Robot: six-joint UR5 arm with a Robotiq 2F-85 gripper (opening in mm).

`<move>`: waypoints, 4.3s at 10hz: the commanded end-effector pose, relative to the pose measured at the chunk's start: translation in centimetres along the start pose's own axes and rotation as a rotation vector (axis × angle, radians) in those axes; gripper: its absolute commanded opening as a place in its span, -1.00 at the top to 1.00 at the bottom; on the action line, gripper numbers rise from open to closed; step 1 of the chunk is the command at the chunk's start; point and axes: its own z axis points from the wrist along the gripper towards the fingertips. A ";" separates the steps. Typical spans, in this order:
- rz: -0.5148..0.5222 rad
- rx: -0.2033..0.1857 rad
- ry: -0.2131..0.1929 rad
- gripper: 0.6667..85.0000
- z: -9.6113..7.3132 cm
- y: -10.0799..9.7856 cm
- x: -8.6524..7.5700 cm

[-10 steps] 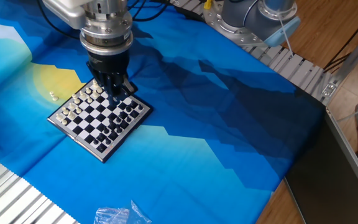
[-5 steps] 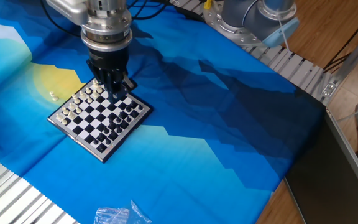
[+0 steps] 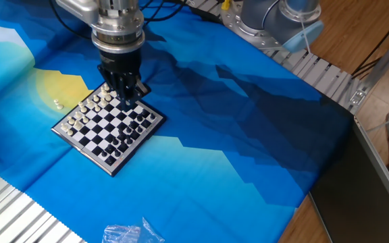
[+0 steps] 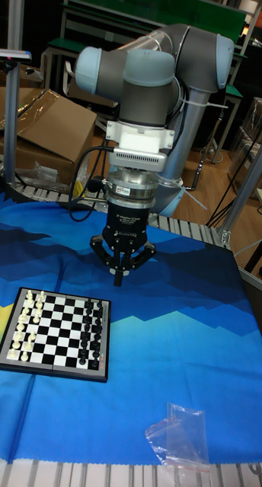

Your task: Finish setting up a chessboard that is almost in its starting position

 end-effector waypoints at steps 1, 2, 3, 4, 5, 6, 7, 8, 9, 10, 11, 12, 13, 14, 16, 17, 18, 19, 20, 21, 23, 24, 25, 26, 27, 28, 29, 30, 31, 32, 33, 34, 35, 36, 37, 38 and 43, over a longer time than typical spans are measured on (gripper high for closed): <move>0.005 -0.026 -0.015 0.99 0.2 0.1 0.1; 0.007 -0.025 -0.007 0.99 0.2 0.1 0.3; 0.022 -0.024 0.022 0.99 0.2 0.1 1.1; 0.024 0.033 0.035 0.99 0.2 -1.4 1.4; 0.043 0.065 0.044 0.99 0.1 -2.2 1.7; 0.085 0.058 0.057 0.99 0.1 -2.0 2.0; 0.108 0.077 0.087 0.99 0.1 -2.4 2.9; 0.112 0.095 0.100 0.99 0.0 -2.8 3.2; 0.129 0.079 0.083 0.99 0.1 -2.4 2.8; 0.128 0.063 0.052 0.99 0.1 -2.1 2.0; 0.114 0.062 0.042 0.99 0.2 -2.1 1.7; 0.073 0.087 0.052 0.99 0.1 -2.7 1.9; 0.032 0.085 0.062 0.99 0.1 -2.7 2.1; -0.016 0.075 0.077 0.99 0.5 -5.2 1.8; -0.076 0.070 0.100 0.99 0.9 -9.4 0.9; -0.097 0.066 0.101 0.99 1.2 -10.8 0.3; -0.135 0.078 0.101 0.99 1.6 -12.7 -0.5; -0.161 0.079 0.104 0.99 2.0 -14.0 -1.1; -0.186 0.080 0.102 0.99 2.4 -15.2 -1.7; -0.205 0.073 0.101 0.99 2.8 -16.2 -2.3; -0.241 0.073 0.092 0.99 3.5 -17.9 -3.2; -0.246 0.074 0.088 0.99 3.9 -17.9 -3.3; -0.257 0.053 0.096 0.99 4.1 -17.5 -2.9; -0.282 0.018 0.122 0.99 4.1 -16.8 -1.8; -0.284 -0.026 0.157 0.99 4.0 -15.8 -0.7; -0.261 -0.016 0.172 0.99 3.9 -16.0 -0.4; -0.185 0.014 0.156 0.99 4.0 -16.6 -0.9; -0.138 0.049 0.130 0.99 4.0 -17.4 -1.6; -0.100 0.067 0.104 0.99 4.1 -17.7 -2.2; -0.063 0.078 0.101 0.99 4.1 -18.0 -2.3; -0.036 0.092 0.108 0.99 4.0 -18.3 -2.1; -0.043 0.102 0.102 0.99 4.0 -18.6 -2.3; -0.085 0.097 0.082 0.99 4.1 -18.4 -2.8; -0.138 0.102 0.089 0.99 4.3 -19.2 -3.1; -0.146 0.088 0.088 0.99 5.2 -21.0 -4.3; -0.093 0.081 0.110 0.99 5.8 -22.2 -4.6; -0.099 0.133 0.082 0.99 7.0 -25.6 -6.5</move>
